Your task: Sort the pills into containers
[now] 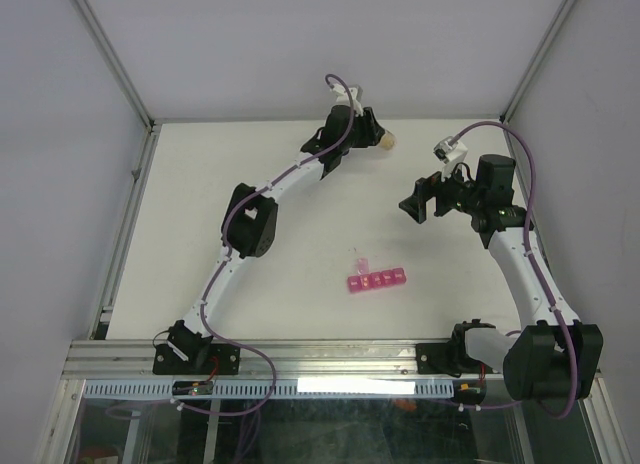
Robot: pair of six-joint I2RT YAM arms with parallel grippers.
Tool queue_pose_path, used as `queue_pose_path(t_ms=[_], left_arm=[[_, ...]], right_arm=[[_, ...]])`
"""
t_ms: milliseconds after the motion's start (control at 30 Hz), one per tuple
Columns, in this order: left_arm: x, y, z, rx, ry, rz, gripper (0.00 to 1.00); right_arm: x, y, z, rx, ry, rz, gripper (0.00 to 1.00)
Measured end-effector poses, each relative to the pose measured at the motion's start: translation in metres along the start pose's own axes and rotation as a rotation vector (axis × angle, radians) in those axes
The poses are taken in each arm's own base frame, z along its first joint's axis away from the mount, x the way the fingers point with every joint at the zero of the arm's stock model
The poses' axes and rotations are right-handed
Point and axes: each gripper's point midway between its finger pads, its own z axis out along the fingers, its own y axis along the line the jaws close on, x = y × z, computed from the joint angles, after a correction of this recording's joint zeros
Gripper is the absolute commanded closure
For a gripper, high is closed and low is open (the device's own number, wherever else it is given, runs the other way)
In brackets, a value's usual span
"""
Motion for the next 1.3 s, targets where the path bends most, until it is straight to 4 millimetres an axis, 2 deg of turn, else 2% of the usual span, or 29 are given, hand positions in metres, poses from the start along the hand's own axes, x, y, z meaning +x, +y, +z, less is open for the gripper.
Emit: queue_pose_path(t_ms=[200,400,433,633,900,1200,1300], left_arm=[[0.003,0.0,0.004,0.009,-0.003,-0.012,0.61],[0.03,0.004,0.016,0.015,0.014,-0.052,0.61],[0.036,0.006,0.018,0.016,0.018,-0.064,0.61],[0.039,0.001,0.024,0.04,-0.008,-0.097,0.5],[0.045,0.003,0.027,0.042,-0.008,-0.124,0.32],[0.057,0.013,0.025,0.017,0.014,-0.072,0.29],[0.052,0.012,0.019,0.013,0.022,-0.036,0.29]], right_arm=[[0.0,0.0,0.0,0.0,0.0,0.0,0.01],[0.0,0.0,0.0,0.001,0.0,0.001,0.01],[0.0,-0.001,0.0,0.002,0.0,0.001,0.01],[0.0,-0.002,-0.001,0.006,-0.002,0.003,0.01],[-0.001,-0.002,-0.002,0.006,-0.007,0.002,0.01],[-0.002,0.0,-0.003,-0.006,-0.011,0.007,0.01],[-0.001,0.0,-0.003,-0.014,-0.012,0.011,0.01]])
